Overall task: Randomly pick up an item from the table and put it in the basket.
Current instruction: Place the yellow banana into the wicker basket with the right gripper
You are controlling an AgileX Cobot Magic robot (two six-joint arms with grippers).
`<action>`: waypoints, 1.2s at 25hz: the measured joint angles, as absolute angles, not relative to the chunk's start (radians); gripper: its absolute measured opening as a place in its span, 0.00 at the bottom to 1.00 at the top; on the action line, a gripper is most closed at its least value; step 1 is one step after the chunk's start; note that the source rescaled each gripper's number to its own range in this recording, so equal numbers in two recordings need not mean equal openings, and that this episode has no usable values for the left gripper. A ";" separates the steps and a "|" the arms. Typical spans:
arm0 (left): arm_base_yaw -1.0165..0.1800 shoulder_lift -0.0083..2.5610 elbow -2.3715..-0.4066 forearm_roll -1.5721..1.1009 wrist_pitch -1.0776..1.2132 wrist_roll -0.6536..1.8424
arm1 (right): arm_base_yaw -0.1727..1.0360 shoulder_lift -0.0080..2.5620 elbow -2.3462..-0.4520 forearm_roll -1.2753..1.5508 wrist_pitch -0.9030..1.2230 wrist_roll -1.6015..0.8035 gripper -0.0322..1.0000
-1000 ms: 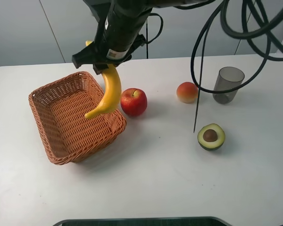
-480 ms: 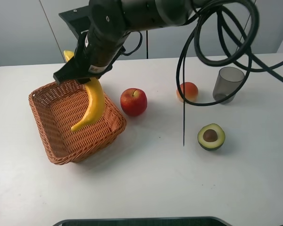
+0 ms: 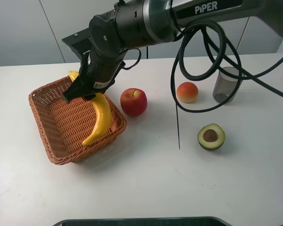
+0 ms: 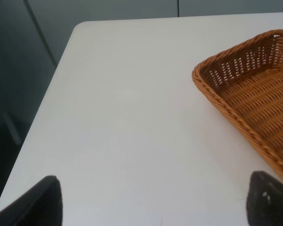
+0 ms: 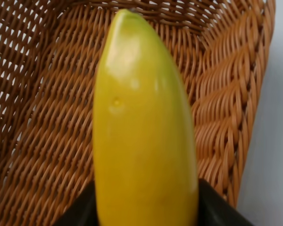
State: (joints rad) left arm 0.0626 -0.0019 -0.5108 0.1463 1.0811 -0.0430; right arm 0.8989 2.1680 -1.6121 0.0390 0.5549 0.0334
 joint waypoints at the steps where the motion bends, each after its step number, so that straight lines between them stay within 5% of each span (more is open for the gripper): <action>1: 0.063 -0.002 -0.511 0.146 1.081 -0.043 | 0.899 2.168 -1.612 0.041 0.555 0.033 0.06; 6: 0.063 -0.002 -0.511 0.146 1.081 -0.043 | 0.899 2.168 -1.612 0.041 0.555 0.033 0.07; 13: 0.063 -0.002 -0.511 0.146 1.081 -0.043 | 0.899 2.168 -1.612 0.043 0.576 0.030 0.63; 17: 0.063 -0.002 -0.511 0.146 1.081 -0.043 | 0.899 2.168 -1.612 0.074 0.581 0.030 0.81; 30: 0.063 -0.002 -0.511 0.146 1.081 -0.045 | 0.899 2.120 -1.612 0.086 0.650 0.028 0.87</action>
